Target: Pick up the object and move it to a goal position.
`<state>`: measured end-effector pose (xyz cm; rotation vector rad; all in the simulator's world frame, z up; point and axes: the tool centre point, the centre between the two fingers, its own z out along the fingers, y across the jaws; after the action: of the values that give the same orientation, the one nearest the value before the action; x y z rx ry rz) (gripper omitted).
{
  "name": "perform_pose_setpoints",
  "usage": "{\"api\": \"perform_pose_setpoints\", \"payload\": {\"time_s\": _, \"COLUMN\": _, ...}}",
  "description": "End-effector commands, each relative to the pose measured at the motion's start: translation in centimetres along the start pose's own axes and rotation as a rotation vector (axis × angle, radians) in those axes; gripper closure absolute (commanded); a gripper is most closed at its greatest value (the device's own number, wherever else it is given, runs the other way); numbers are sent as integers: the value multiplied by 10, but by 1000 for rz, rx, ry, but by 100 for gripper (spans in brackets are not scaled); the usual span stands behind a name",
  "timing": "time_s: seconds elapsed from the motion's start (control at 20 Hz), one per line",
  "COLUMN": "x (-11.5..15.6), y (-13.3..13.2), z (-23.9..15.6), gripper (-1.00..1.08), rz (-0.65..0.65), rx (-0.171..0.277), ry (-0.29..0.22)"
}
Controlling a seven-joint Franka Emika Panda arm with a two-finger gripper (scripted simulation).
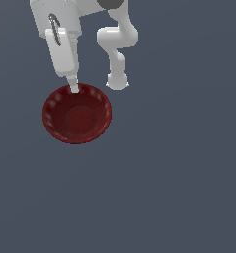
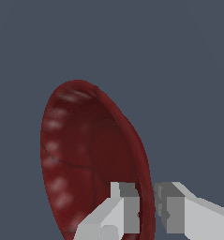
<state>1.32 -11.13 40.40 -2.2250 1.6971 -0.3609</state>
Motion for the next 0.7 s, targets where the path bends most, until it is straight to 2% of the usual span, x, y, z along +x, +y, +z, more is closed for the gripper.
{"api": "perform_pose_setpoints", "payload": {"time_s": 0.0, "x": 11, "y": -10, "z": -20, "gripper": 108, "rz": -2, "rx": 3, "ry": 0}}
{"api": "perform_pose_setpoints", "payload": {"time_s": 0.65, "x": 42, "y": -39, "z": -69, "gripper": 108, "rz": -5, "rx": 5, "ry": -3}}
